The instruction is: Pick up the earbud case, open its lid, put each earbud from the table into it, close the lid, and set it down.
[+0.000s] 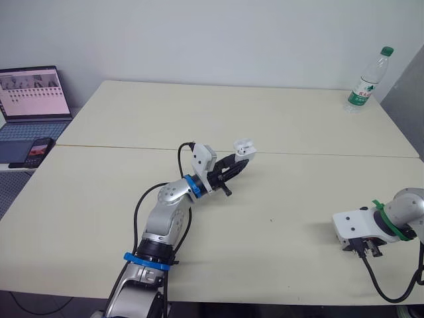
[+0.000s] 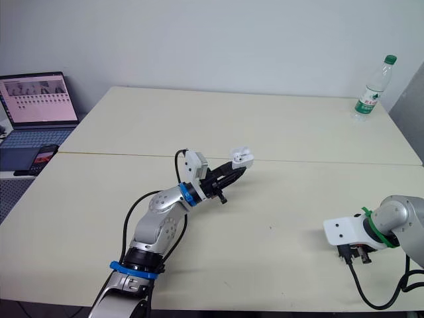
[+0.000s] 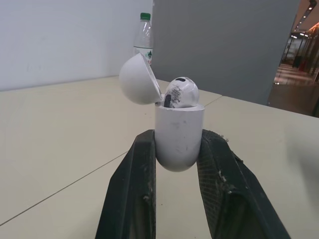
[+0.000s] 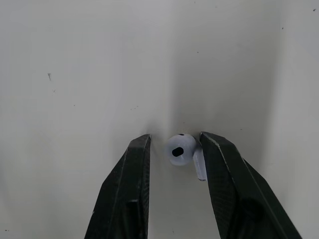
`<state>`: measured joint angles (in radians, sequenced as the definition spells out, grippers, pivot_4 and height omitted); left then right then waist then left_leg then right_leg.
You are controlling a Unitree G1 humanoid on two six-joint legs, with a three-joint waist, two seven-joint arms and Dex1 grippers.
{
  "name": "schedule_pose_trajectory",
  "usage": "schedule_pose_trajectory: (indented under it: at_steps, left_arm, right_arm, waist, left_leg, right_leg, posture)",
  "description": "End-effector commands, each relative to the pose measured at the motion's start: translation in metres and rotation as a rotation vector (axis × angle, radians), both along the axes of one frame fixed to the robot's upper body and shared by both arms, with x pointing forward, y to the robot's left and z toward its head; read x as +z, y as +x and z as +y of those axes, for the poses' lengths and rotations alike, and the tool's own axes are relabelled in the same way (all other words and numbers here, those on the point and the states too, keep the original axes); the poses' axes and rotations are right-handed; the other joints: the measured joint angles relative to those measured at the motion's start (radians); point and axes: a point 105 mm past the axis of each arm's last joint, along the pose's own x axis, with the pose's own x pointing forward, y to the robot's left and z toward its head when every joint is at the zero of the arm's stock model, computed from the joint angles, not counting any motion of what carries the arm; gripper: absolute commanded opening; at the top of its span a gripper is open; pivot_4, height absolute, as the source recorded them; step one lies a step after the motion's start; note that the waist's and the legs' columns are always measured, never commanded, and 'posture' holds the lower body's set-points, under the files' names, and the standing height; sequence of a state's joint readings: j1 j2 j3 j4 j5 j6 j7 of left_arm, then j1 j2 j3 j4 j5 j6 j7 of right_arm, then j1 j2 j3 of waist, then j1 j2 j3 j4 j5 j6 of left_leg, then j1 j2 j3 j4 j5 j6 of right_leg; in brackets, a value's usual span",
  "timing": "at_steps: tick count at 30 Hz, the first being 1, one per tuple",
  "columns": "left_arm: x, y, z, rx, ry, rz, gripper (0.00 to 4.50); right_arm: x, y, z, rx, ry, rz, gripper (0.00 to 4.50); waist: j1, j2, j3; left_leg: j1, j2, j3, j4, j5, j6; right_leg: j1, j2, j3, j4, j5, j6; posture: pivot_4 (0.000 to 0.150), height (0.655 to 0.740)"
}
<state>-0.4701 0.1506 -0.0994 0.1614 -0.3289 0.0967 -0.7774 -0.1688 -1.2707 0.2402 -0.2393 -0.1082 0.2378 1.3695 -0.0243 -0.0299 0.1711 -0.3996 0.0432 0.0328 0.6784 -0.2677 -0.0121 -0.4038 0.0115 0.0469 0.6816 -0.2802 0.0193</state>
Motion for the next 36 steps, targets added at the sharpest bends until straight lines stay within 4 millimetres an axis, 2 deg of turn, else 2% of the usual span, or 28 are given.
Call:
schedule_pose_trajectory:
  at_steps: [1, 5, 10, 22, 28, 33, 36]
  left_arm:
    - [0.01, -0.004, -0.003, -0.012, -0.014, -0.05, 0.78]
    - [0.011, -0.004, -0.003, -0.012, -0.014, -0.05, 0.78]
    - [0.011, -0.004, -0.003, -0.012, -0.016, -0.051, 0.78]
    - [0.016, -0.004, -0.005, -0.014, -0.019, -0.053, 0.78]
    - [0.014, -0.003, -0.003, -0.006, -0.023, -0.048, 0.78]
    - [0.011, 0.001, -0.001, 0.016, -0.037, -0.018, 0.78]
    - [0.014, 0.004, -0.002, 0.029, -0.067, 0.004, 0.78]
  right_arm:
    - [0.002, 0.0, -0.007, 0.003, -0.038, -0.007, 1.61]
    - [0.002, 0.001, -0.008, 0.006, -0.043, -0.01, 1.61]
    - [0.002, 0.002, -0.008, 0.008, -0.042, -0.014, 0.39]
    - [0.007, 0.007, -0.003, 0.0, -0.009, -0.057, 0.36]
    - [0.028, 0.029, 0.028, -0.017, 0.203, -0.217, 0.36]
    - [0.052, 0.048, 0.054, -0.07, 0.471, -0.37, 0.36]
    - [0.066, 0.056, 0.061, -0.132, 0.601, -0.444, 0.36]
  waist:
    - [0.0, 0.0, 0.0]
    - [0.0, 0.0, 0.0]
    - [0.0, 0.0, 0.0]
    - [0.0, 0.0, 0.0]
    - [-0.005, 0.0, 0.0]
    - [-0.002, 0.0, 0.0]
    - [-0.001, 0.0, 0.0]
  left_leg:
    - [0.0, 0.0, 0.0, 0.0, 0.0, 0.0]
    - [0.0, 0.0, 0.0, 0.0, 0.0, 0.0]
    - [0.0, 0.0, 0.0, 0.001, 0.0, 0.0]
    - [0.0, 0.0, 0.0, 0.001, 0.0, 0.0]
    - [0.001, 0.001, 0.001, 0.001, 0.0, 0.0]
    - [0.001, 0.001, 0.0, 0.001, 0.0, 0.0]
    - [0.0, 0.001, 0.0, 0.001, 0.0, 0.0]
  right_leg:
    - [0.0, 0.0, 0.0, 0.0, 0.0, 0.0]
    - [0.0, 0.0, 0.0, 0.0, 0.0, 0.0]
    - [0.0, 0.0, 0.0, 0.0, 0.0, 0.0]
    - [0.0, 0.0, 0.0, 0.0, 0.0, 0.0]
    - [0.0, 0.001, 0.001, 0.001, 0.001, 0.0]
    - [0.0, 0.002, 0.0, 0.001, 0.001, -0.001]
    - [0.0, 0.001, 0.0, 0.001, 0.001, -0.001]
  posture:
    - [0.15, 0.7362]
    - [0.15, 0.7362]
    - [0.15, 0.7362]
    - [0.15, 0.7362]
    - [0.15, 0.7362]
    - [0.15, 0.7362]
    - [0.15, 0.7362]
